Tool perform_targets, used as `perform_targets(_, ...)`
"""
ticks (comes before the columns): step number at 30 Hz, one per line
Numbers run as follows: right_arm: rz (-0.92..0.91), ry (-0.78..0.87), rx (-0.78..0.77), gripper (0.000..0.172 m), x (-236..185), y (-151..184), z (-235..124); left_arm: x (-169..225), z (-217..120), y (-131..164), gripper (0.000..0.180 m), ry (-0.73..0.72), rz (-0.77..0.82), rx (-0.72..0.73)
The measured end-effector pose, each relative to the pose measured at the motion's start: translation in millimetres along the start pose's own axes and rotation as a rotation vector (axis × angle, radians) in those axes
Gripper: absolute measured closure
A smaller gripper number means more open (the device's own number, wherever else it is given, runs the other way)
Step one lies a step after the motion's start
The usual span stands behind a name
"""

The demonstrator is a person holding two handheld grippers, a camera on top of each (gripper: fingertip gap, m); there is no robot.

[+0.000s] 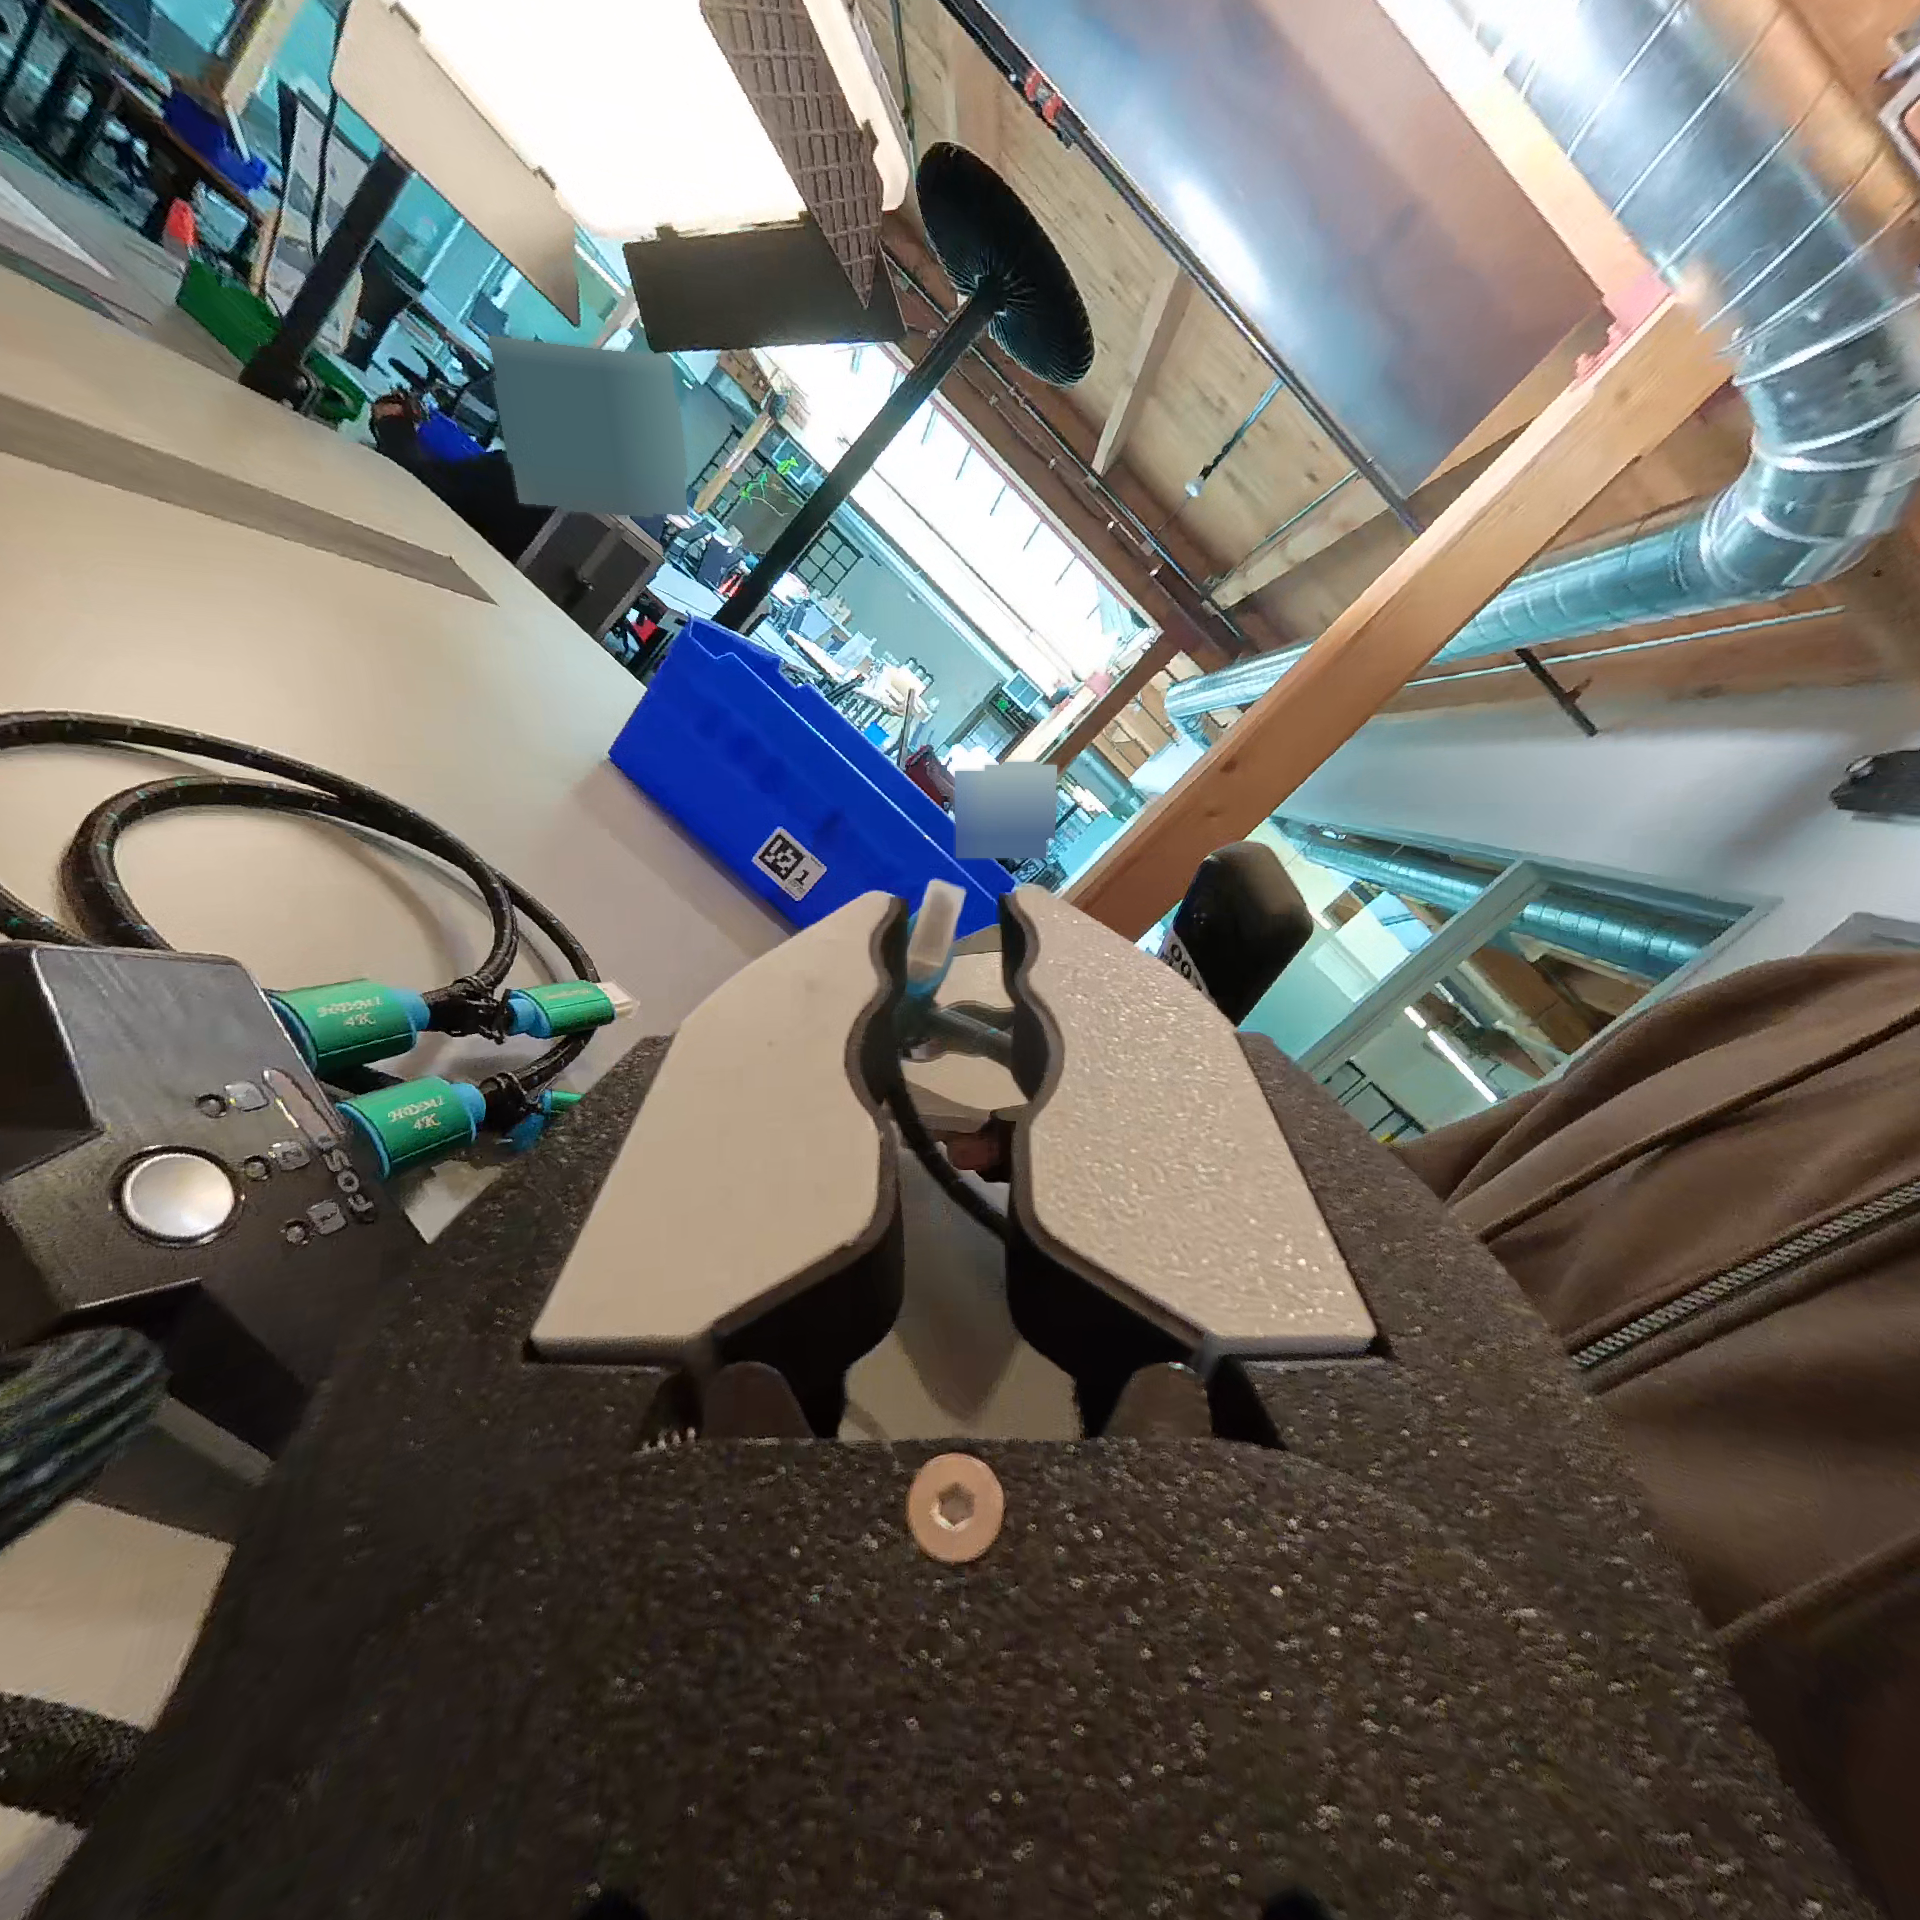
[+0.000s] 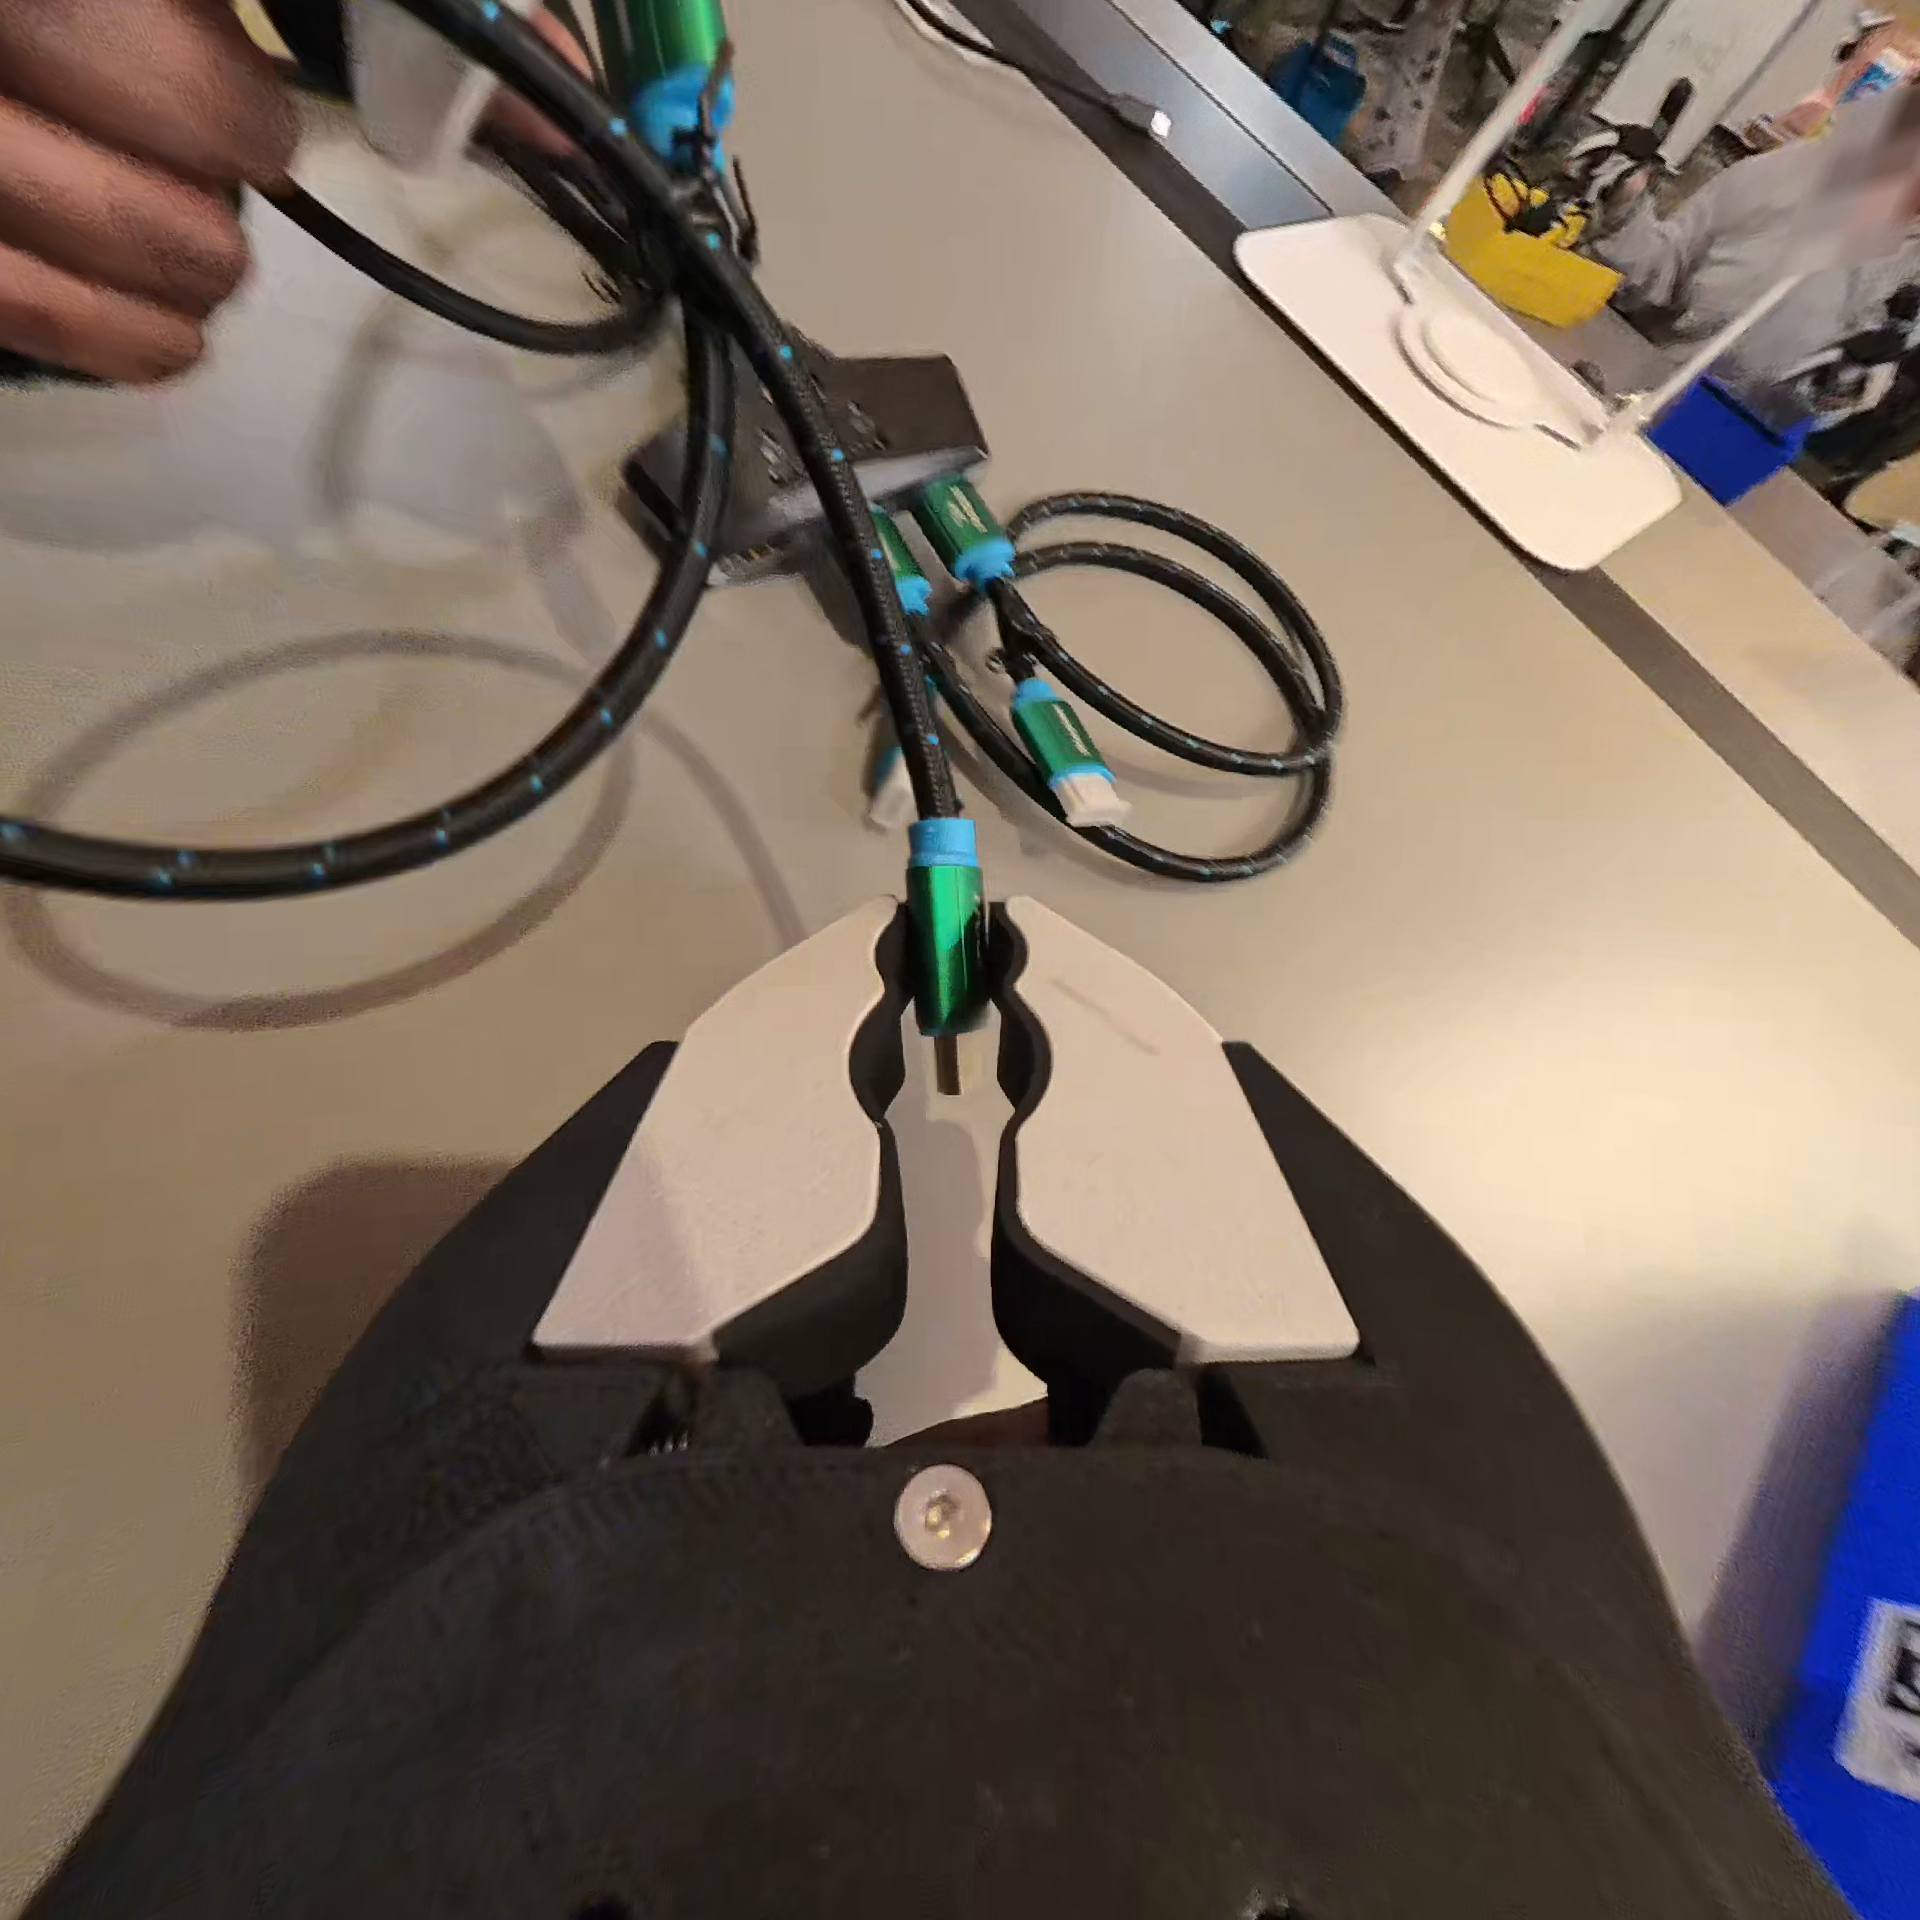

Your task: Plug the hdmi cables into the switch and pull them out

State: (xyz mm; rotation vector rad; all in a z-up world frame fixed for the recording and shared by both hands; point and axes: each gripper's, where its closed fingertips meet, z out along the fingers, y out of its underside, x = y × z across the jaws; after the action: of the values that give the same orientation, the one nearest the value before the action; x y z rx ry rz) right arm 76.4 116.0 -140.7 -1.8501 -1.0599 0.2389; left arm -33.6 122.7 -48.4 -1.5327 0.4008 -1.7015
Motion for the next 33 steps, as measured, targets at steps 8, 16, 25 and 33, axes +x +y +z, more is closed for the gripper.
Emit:
perform_targets(8,-0.051,0.213,-0.072,0.161,38,20,-27,2,3,12,0.153,-0.133,0.079,-0.148)
perform_targets(16,-0.136,0.433,-0.056,0.161,57,2,-55,26,45,47,0.152,-0.056,0.002,-0.224)
perform_targets(25,-0.318,0.537,-0.036,0.161,42,-21,-56,26,86,82,0.152,-0.108,0.064,-0.355)
perform_targets(33,-0.453,0.573,-0.057,0.161,11,-34,-37,12,84,87,0.14,-0.299,0.284,-0.421)
